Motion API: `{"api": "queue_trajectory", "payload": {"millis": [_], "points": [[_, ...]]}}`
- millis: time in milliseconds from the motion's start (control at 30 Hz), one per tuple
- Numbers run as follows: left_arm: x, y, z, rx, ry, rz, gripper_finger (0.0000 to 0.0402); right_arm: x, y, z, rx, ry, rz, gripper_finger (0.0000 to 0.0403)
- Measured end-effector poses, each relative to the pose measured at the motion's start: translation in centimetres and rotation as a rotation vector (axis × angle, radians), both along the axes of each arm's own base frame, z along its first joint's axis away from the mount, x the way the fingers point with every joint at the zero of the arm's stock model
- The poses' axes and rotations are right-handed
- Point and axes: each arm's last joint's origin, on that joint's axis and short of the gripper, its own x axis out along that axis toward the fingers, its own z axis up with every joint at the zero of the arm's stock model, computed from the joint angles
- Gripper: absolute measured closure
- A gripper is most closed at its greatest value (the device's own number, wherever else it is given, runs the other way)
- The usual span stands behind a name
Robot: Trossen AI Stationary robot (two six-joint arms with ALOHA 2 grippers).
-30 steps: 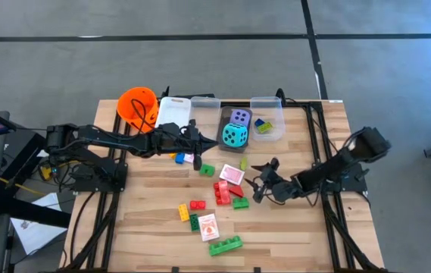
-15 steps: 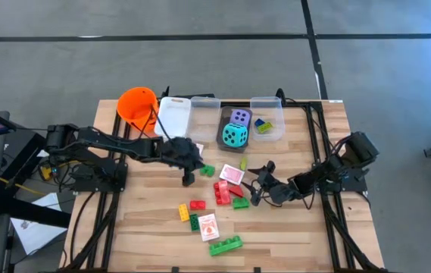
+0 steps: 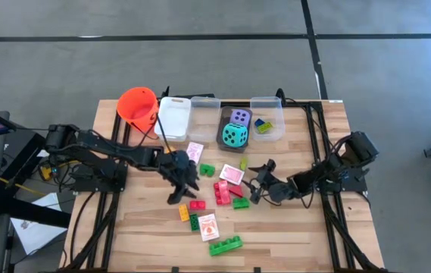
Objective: Pick & Place Toys
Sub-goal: Put the small yellow game piece into the right transparent bin
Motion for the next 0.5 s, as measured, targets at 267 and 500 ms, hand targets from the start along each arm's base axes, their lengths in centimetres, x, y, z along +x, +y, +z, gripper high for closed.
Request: {"api": "queue_trajectory", "payload": {"millis": [267,500], "points": [[-0.9,-1.0,-0.8,0.147,0.051,-0.101,0.0148,-0.2,0.8,0.1,0.095,-0.066,-0.008,0.0126],[-2.7,-1.7,-2.0,0.220,0.243,-0.192,0.0122,0.0,1.1,0.6,0.141,-0.130,-0.008,0.0126]]}}
